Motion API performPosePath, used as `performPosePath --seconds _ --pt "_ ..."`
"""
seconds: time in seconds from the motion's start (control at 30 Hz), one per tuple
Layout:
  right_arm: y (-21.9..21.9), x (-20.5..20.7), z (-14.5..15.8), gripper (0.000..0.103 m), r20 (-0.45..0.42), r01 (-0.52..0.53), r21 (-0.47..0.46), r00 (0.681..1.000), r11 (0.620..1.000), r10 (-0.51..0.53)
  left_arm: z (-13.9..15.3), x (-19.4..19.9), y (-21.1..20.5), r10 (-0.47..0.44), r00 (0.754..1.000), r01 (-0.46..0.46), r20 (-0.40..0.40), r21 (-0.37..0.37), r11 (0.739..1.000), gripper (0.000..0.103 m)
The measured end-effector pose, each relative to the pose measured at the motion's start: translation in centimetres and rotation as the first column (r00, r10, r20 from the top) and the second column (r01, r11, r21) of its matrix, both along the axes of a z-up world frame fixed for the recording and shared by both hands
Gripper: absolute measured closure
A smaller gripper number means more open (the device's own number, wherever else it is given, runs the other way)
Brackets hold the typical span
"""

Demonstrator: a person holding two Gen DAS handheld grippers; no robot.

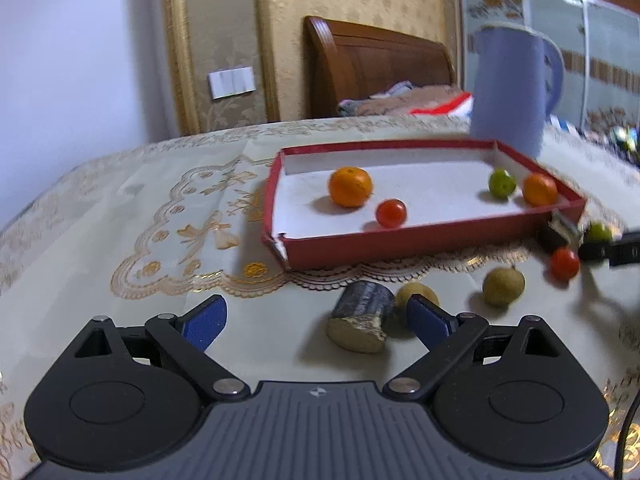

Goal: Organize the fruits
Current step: 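Move the right tool toward the green tomato while the left tool approaches the dark wooden cylinder, then close the left tool on the wooden cylinder while the right tool closes on the green tomato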

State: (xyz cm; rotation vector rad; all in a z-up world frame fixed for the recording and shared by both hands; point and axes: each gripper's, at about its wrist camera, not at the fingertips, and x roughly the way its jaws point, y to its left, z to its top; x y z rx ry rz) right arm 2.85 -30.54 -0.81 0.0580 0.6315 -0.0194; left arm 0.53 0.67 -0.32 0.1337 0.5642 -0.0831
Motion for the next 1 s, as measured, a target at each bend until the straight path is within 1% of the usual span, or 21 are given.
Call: performPosePath --seconds 0.03,0.13,0.27,0.37,0.43,0.47,0.53,0.6,0.67,0.73,0.83,0.87,0.9,0.93,1.0 --pt "0.04 0.01 -0.02 0.011 0.000 0.000 -0.001 1.000 1.000 0.000 -0.05 0.03 -0.31 -0.002 1.000 0.002 0.000 0.020 1.000 0.006" --pt "0.04 0.00 -0.02 0.011 0.000 0.000 -0.001 1.000 1.000 0.000 -0.12 0.18 -0.75 -0.010 1.000 0.010 0.003 0.046 0.999 0.006" --pt "0.05 -0.01 -0.01 0.011 0.000 0.000 -0.001 1.000 1.000 0.000 -0.30 0.25 -0.60 -0.063 0.998 0.064 -0.026 0.030 0.998 0.006" --pt "0.04 -0.02 -0.02 0.011 0.000 0.000 -0.003 1.000 1.000 0.000 -0.29 0.07 -0.59 -0.056 0.998 0.057 -0.016 0.041 0.998 0.006" --pt "0.07 -0.02 -0.03 0.011 0.000 0.000 -0.003 1.000 1.000 0.000 -0.41 0.21 -0.67 -0.037 0.999 0.038 -0.020 0.062 0.997 0.007" --pt "0.07 -0.01 -0.03 0.011 0.000 0.000 -0.002 1.000 1.000 0.000 -0.45 0.29 -0.63 -0.032 0.999 0.033 -0.025 0.060 0.998 0.007" --pt "0.06 -0.01 -0.03 0.011 0.000 0.000 -0.003 1.000 1.000 0.000 -0.43 0.32 -0.37 -0.038 0.999 0.039 -0.031 0.046 0.998 0.012" --pt "0.11 0.01 -0.03 0.011 -0.001 0.000 -0.005 1.000 1.000 0.000 -0.44 0.39 -0.17 -0.021 0.999 0.023 -0.034 0.047 0.999 0.014" --pt "0.02 0.01 -0.05 0.011 0.000 0.000 -0.003 1.000 1.000 0.000 -0.50 0.50 -0.10 -0.029 0.999 0.031 -0.046 0.044 0.999 0.022" --pt "0.04 0.00 -0.05 0.011 0.000 0.000 -0.003 1.000 1.000 0.000 -0.52 0.43 -0.27 -0.045 0.998 0.047 -0.045 0.049 0.998 0.035" --pt "0.01 -0.06 0.00 0.012 0.005 -0.002 0.000 1.000 1.000 0.002 -0.54 0.13 -0.73 -0.077 0.996 0.079 -0.037 0.065 0.995 0.048" --pt "0.00 -0.12 0.02 0.017 0.009 -0.001 -0.001 1.000 1.000 0.001 -0.55 0.09 -0.87 -0.081 0.996 0.083 -0.035 0.072 0.994 0.050" --pt "0.07 -0.21 0.06 0.023 0.016 -0.005 -0.003 1.000 1.000 0.005 -0.55 0.05 -0.94 -0.088 0.996 0.091 -0.034 0.073 0.993 0.058" --pt "0.13 -0.28 0.10 0.027 0.023 -0.011 -0.005 1.000 1.000 0.011 -0.55 0.04 -0.99 -0.096 0.995 0.098 -0.034 0.073 0.992 0.066" --pt "0.21 -0.45 0.19 0.040 0.034 -0.013 -0.010 0.999 1.000 0.013 -0.55 -0.02 -1.05 -0.094 0.995 0.096 -0.031 0.078 0.992 0.071"
